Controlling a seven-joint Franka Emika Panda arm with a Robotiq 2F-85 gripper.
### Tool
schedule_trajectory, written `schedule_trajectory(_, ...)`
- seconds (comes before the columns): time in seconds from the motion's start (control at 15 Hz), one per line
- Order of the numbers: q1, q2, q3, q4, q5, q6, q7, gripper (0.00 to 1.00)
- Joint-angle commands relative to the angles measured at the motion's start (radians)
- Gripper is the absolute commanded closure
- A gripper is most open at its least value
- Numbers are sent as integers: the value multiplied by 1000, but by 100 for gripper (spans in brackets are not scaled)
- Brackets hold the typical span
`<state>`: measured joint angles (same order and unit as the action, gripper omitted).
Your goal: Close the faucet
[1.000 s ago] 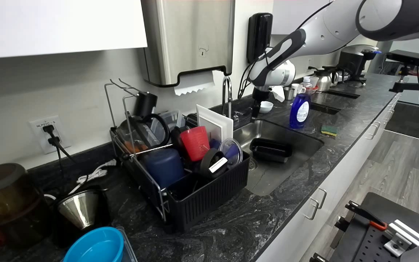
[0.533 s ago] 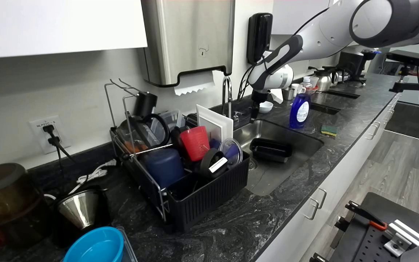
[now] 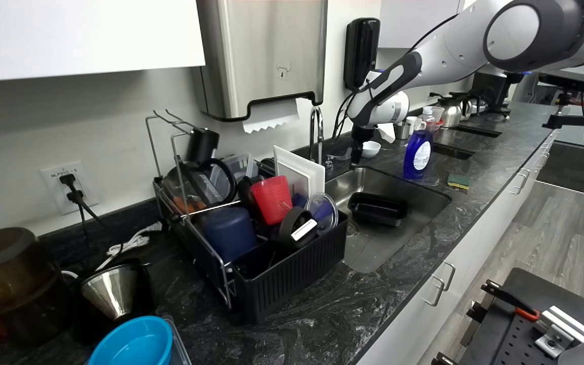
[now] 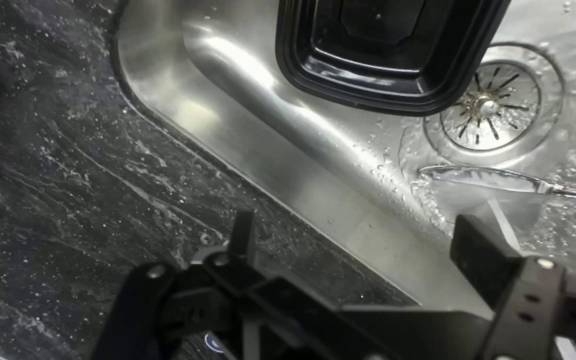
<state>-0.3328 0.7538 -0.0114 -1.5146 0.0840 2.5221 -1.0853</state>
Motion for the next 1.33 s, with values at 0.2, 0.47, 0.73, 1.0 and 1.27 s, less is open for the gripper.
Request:
schedule_trajectory(0.2, -26, 59, 27, 86, -12, 21, -10, 0)
schedule_trajectory(0.47, -29, 81, 28, 120, -12, 26, -10, 0)
schedule_trajectory(0.73, -33, 98, 29, 148, -14, 32, -13, 0)
schedule_trajectory(1.0, -37, 107, 32, 161, -15, 39, -17, 0)
schedule_trajectory(1.27, -36, 125, 30, 186, -21, 52, -13, 0)
